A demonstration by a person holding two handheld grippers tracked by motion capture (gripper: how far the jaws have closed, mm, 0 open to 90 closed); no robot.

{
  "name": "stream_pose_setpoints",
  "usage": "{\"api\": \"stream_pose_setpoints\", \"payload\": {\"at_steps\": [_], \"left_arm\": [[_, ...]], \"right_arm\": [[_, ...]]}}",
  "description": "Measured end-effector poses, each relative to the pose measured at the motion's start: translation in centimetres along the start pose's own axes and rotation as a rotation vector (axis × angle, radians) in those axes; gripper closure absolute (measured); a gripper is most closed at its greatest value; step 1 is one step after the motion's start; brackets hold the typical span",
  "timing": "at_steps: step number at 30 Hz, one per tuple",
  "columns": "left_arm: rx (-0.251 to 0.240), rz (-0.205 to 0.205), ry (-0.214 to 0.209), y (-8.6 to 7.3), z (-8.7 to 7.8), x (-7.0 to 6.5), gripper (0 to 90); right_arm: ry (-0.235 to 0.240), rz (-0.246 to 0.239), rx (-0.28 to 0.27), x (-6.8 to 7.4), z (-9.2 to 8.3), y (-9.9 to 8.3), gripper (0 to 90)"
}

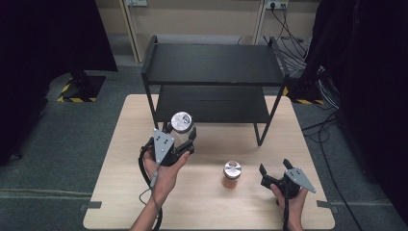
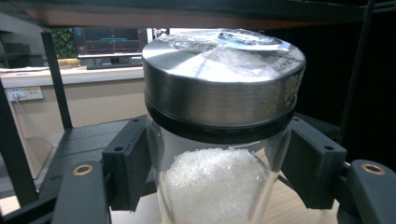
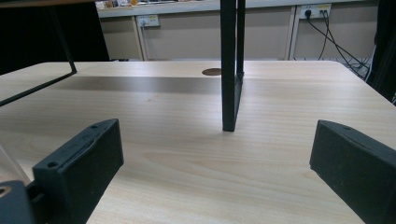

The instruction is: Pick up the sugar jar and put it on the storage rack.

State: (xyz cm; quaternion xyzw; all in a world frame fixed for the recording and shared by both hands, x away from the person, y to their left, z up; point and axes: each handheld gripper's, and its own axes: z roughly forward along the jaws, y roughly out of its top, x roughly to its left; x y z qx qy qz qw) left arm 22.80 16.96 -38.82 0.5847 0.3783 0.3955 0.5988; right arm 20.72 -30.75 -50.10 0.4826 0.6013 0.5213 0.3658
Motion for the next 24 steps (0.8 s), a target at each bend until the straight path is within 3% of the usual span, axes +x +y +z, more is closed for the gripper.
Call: {"api": "stream_pose_setpoints", "payload": {"at_steps": [24], "left_arm": [[-0.002, 0.003, -0.002, 5.3, 0.2, 1.1, 30.6]], "right_arm": [[0.0, 0.009, 0.007, -0.1, 0.1, 0.1, 3.2]]}}
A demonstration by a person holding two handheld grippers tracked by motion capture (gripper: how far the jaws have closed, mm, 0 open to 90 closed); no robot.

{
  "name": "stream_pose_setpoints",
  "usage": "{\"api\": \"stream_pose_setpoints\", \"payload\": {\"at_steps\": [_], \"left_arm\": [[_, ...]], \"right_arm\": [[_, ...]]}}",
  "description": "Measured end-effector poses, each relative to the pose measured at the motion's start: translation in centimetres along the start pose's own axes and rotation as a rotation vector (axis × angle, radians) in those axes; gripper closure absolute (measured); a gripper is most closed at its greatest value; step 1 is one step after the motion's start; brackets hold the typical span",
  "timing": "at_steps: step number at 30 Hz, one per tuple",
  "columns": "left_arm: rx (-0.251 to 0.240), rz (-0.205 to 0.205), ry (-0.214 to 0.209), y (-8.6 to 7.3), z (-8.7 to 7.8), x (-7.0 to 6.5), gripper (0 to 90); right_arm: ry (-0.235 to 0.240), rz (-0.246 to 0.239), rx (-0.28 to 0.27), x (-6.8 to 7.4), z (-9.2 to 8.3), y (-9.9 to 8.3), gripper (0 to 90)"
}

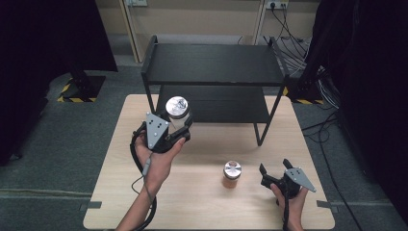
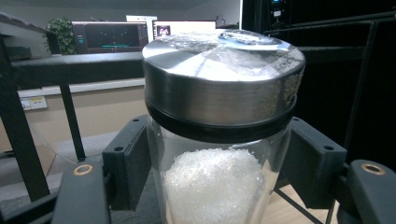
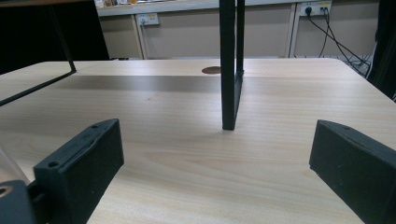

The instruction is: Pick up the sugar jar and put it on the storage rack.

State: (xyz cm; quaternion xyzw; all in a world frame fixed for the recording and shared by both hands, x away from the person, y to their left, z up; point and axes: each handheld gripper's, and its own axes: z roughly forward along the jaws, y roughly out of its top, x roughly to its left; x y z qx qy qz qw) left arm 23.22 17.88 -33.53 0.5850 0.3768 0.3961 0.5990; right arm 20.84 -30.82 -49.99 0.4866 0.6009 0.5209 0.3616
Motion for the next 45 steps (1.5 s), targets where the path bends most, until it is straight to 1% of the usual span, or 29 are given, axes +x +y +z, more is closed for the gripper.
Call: {"api": "stream_pose_setpoints", "payload": {"at_steps": [3, 9, 11, 15, 21, 24, 29, 34, 38, 45], "left_arm": [[-0.005, -0.005, -0.001, 0.3, 0.0, 0.1, 30.6], [-0.013, 0.005, -0.008, 2.0, 0.2, 0.2, 30.6], [-0.016, 0.003, -0.007, 2.3, 0.2, 0.2, 30.7], [-0.019, -0.007, -0.006, 3.4, 0.4, 0.3, 30.6], [-0.019, -0.01, 0.01, 5.0, 1.0, 0.7, 30.7], [-0.018, -0.013, 0.011, 5.5, 1.2, 0.9, 30.7], [-0.013, -0.005, 0.021, 6.6, 1.6, 1.1, 30.6], [-0.018, -0.01, 0.023, 7.3, 1.8, 1.2, 30.7], [-0.005, -0.013, 0.023, 8.1, 2.3, 1.4, 30.7], [0.006, -0.004, 0.049, 9.3, 3.1, 1.5, 30.7]], "right_arm": [[0.0, 0.003, 0.0, 0.0, 0.0, 0.0, 3.2], [0.0, 0.002, 0.002, 0.0, 0.0, 0.0, 3.3], [0.001, -0.001, 0.004, 0.0, 0.0, 0.1, 3.3], [0.001, -0.001, 0.005, 0.0, 0.0, 0.1, 3.3], [0.003, 0.002, 0.004, -0.1, 0.0, 0.1, 3.4], [0.003, 0.002, 0.004, -0.1, 0.0, 0.1, 3.4], [0.003, 0.003, 0.004, -0.1, 0.1, 0.1, 3.4], [0.003, 0.003, 0.004, -0.1, 0.1, 0.1, 3.5], [0.005, 0.003, 0.004, -0.1, 0.1, 0.1, 3.5], [0.008, 0.007, 0.007, -0.2, 0.1, 0.1, 3.5]]}}
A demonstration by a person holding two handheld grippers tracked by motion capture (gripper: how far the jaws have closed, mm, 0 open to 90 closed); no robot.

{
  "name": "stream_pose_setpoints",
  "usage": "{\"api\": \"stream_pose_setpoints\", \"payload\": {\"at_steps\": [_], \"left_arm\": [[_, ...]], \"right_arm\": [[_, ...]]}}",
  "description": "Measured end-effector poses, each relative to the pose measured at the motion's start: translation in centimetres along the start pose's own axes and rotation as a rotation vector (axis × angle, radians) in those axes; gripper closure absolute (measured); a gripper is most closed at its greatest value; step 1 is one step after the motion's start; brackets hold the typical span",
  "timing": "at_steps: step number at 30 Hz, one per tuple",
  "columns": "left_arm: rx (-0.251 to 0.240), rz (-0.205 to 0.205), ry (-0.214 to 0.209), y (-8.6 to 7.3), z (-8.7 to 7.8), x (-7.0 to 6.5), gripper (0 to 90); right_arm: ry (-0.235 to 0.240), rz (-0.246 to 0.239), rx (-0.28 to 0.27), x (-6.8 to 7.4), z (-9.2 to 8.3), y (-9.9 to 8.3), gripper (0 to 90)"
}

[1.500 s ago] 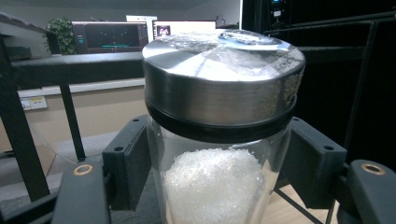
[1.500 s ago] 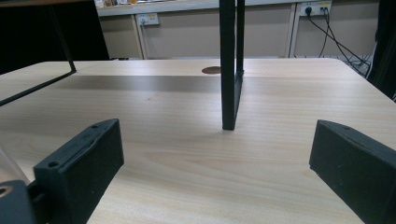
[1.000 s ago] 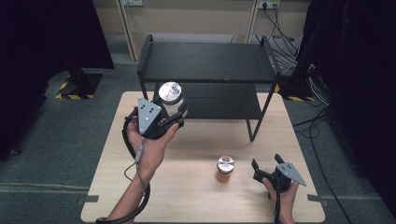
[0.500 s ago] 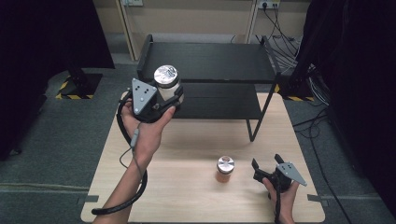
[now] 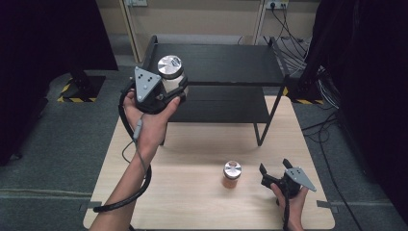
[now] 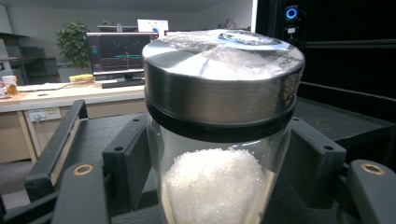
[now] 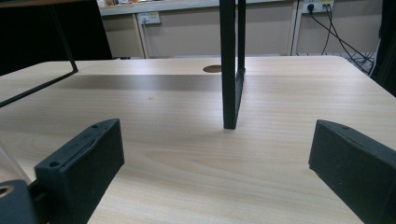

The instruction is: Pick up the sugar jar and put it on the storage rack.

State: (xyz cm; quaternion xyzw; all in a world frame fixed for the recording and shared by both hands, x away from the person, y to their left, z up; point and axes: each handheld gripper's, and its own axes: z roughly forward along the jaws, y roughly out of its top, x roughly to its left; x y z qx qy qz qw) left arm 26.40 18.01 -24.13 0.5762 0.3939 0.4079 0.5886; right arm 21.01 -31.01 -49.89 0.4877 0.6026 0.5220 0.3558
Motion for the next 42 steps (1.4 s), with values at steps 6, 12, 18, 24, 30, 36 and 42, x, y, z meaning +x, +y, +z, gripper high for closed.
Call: {"api": "stream_pose_setpoints", "payload": {"at_steps": [6, 12, 18, 24, 30, 36, 42], "left_arm": [[0.005, 0.004, 0.021, 0.9, 0.9, 0.1, 30.7], [0.015, 0.02, 0.052, 1.7, 1.8, 0.1, 30.7], [0.036, 0.025, 0.078, 2.3, 2.9, 0.4, 30.7], [0.041, 0.024, 0.093, 2.7, 3.7, 0.5, 30.7], [0.039, 0.033, 0.11, 3.2, 4.6, 0.4, 30.7], [0.059, 0.032, 0.129, 3.6, 5.4, 0.5, 30.7], [0.083, 0.028, 0.149, 3.5, 6.2, 0.6, 30.7]], "right_arm": [[0.001, 0.003, -0.001, 0.0, 0.0, 0.0, 3.5], [0.002, 0.004, -0.002, -0.1, 0.0, 0.0, 3.6], [0.003, 0.007, -0.003, -0.1, -0.1, -0.1, 3.6], [0.004, 0.009, -0.003, -0.1, -0.1, -0.1, 3.6], [0.007, 0.017, -0.004, -0.2, -0.1, -0.1, 3.6], [0.01, 0.017, -0.003, -0.3, -0.1, -0.1, 3.6], [0.012, 0.015, -0.003, -0.3, -0.1, -0.1, 3.6]]}}
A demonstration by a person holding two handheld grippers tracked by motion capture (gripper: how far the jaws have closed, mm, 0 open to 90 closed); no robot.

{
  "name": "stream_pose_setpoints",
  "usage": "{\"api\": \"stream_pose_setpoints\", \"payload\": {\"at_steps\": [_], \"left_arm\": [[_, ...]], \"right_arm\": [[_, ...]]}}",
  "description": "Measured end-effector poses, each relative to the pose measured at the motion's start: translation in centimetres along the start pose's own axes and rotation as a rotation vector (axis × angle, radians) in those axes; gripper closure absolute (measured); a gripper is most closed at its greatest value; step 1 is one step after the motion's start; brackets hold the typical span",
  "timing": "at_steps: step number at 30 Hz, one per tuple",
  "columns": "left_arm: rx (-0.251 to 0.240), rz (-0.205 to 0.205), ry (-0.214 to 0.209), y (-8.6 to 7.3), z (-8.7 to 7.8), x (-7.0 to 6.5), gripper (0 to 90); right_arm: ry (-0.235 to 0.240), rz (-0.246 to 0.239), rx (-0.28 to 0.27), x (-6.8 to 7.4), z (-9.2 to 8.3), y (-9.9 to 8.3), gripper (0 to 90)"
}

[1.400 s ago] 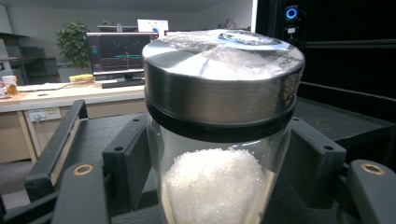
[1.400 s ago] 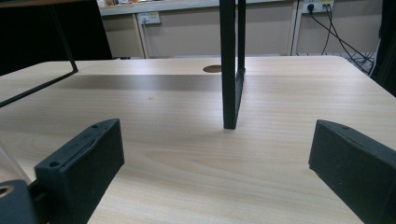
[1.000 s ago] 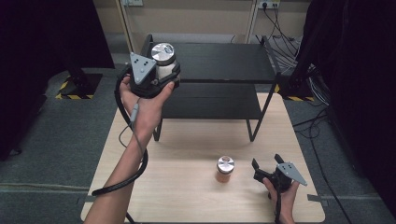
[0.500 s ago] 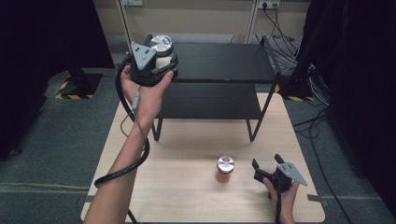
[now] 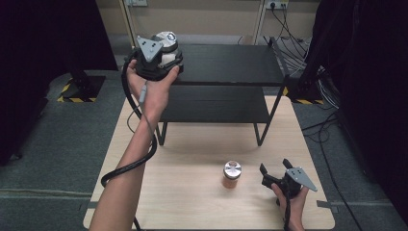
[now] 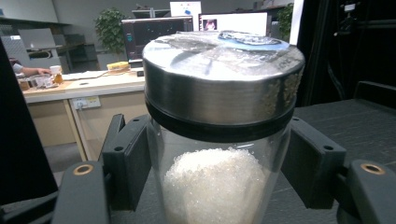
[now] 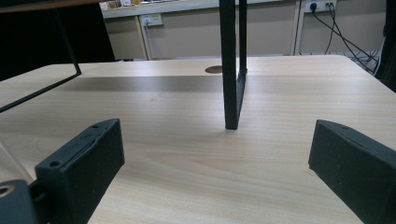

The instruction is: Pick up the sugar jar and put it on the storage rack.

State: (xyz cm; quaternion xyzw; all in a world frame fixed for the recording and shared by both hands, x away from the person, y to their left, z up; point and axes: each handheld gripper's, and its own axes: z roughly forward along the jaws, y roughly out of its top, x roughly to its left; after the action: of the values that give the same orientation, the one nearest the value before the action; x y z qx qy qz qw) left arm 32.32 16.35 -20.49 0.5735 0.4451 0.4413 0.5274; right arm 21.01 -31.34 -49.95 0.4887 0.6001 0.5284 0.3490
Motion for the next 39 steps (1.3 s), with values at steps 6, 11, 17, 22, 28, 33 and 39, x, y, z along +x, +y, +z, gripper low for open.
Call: {"api": "stream_pose_setpoints", "payload": {"at_steps": [6, 11, 17, 22, 28, 33, 39], "left_arm": [[0.017, -0.006, 0.009, -0.1, 0.5, 0.1, 30.7], [0.029, -0.002, 0.011, -0.1, 0.8, 0.0, 30.7], [0.034, -0.007, 0.008, -0.1, 1.0, 0.0, 30.6], [0.045, -0.033, -0.009, 0.1, 1.4, 0.6, 30.5], [0.059, -0.042, -0.017, 0.4, 1.6, 0.9, 30.4], [0.039, -0.062, -0.016, -0.1, 1.7, 0.9, 29.4], [0.018, -0.055, -0.021, -0.2, 1.2, 0.9, 10.2]], "right_arm": [[0.001, -0.003, 0.0, 0.0, 0.0, 0.0, 3.6], [0.002, -0.003, 0.0, 0.0, 0.0, 0.0, 3.6], [0.003, -0.007, 0.0, 0.0, 0.0, 0.0, 3.7], [0.003, -0.011, -0.001, 0.0, 0.0, 0.0, 3.8], [0.004, -0.01, -0.001, 0.0, 0.0, 0.0, 3.8], [0.005, -0.009, -0.002, 0.0, 0.0, 0.0, 3.8], [0.004, -0.015, -0.004, 0.1, 0.0, -0.1, 3.8]]}}
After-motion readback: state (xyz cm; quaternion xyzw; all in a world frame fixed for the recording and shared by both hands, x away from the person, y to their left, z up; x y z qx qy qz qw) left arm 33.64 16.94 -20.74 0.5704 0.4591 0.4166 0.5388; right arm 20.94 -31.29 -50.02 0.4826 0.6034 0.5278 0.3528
